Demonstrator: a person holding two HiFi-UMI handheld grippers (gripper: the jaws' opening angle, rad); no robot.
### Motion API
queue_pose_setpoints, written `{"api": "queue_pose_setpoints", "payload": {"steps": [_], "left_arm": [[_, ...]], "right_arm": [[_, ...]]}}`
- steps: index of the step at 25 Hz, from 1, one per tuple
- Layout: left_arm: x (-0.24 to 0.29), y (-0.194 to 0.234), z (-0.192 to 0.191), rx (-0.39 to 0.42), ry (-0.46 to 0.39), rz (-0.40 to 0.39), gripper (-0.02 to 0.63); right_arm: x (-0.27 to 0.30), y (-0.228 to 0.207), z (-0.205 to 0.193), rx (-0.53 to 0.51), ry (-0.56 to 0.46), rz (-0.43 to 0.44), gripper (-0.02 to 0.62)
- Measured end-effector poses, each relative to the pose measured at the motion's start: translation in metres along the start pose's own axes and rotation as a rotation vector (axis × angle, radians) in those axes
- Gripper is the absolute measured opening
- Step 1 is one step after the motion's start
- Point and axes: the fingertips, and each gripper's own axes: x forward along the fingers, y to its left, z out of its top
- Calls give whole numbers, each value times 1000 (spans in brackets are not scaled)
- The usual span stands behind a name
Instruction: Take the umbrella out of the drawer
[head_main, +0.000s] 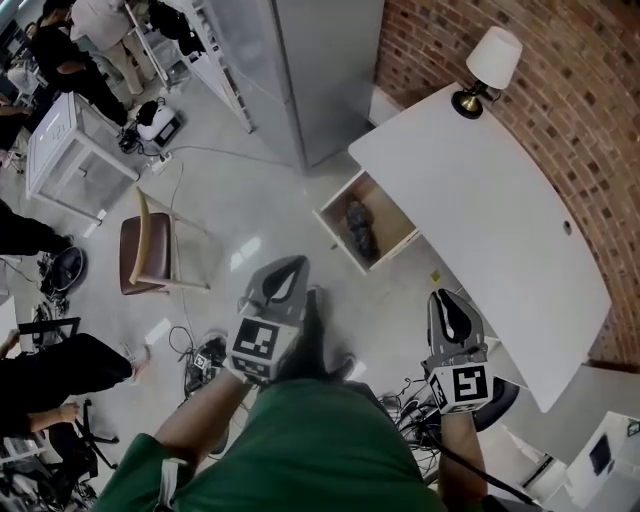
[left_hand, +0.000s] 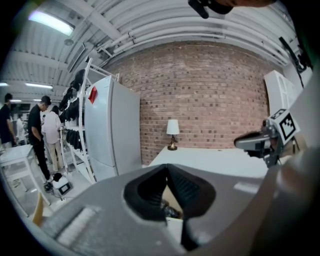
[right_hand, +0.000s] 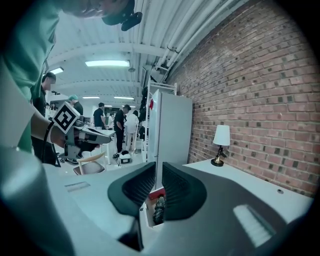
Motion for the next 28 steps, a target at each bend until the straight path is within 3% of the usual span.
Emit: {"api": "queue_pose_setpoints", "payload": {"steps": [12, 17, 22, 28], "left_arm": [[113, 115, 12, -27, 24, -95, 78], [148, 144, -9, -24, 87, -161, 101], [182, 156, -40, -18, 154, -213, 156], [218, 160, -90, -22, 253, -232, 204]], "right_arm": [[144, -37, 18, 53, 84, -74, 40], [201, -30, 6, 52, 160, -39, 62], [255, -20, -43, 32, 315, 67, 102], [308, -4, -138, 93, 474, 197, 138]]}}
